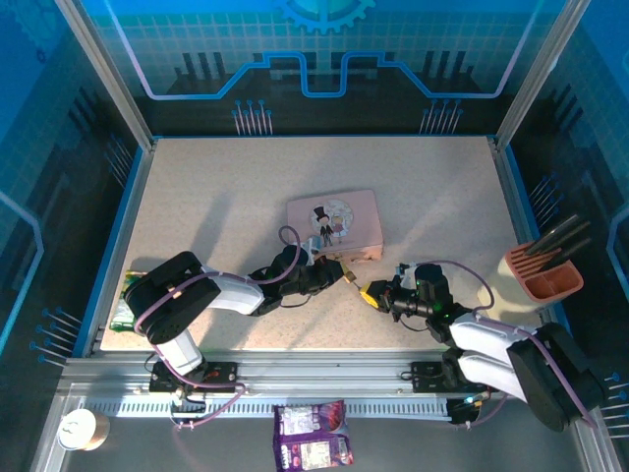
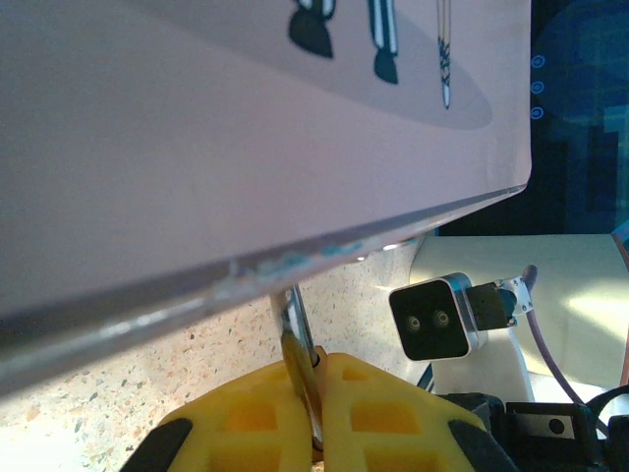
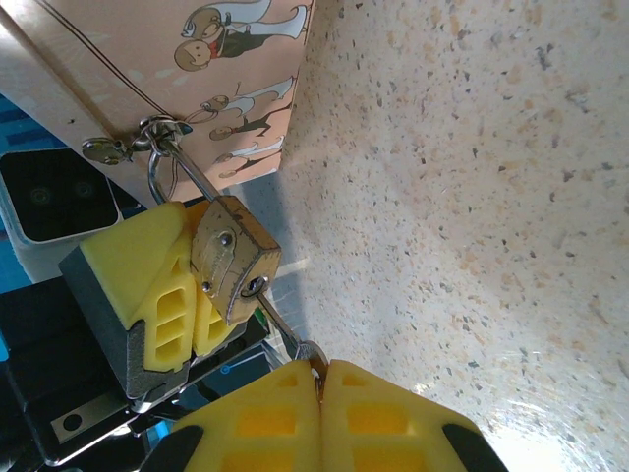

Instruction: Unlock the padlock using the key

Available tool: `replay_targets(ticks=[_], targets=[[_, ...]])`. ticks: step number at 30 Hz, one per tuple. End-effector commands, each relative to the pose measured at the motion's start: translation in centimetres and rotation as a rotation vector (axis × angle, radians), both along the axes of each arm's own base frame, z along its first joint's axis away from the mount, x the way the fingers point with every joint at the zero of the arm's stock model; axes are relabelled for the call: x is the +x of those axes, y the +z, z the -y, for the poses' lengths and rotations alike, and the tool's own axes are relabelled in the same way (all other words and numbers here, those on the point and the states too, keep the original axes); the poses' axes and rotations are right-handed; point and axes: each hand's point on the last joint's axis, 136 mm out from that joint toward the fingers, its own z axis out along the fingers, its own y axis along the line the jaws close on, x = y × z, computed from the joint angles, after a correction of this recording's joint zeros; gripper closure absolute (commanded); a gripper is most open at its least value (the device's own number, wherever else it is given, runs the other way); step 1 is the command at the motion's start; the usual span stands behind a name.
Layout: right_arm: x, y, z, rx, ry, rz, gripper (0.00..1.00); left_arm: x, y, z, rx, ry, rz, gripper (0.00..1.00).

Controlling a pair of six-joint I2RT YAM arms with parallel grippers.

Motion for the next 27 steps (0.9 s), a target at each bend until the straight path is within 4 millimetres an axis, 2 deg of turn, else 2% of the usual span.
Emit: replay_targets(ticks=[1, 27], targets=[[0.96, 0.91, -0.14, 0.025, -0.02, 0.029, 1.0, -0.37, 5.89, 1.52, -0.194, -0.057, 0.078, 1.0], [1.43, 0.79, 0.22, 0.036, -0.064, 0.019, 1.0, -0.3, 5.5, 1.37, -0.186, -0.047, 0.072, 1.0]])
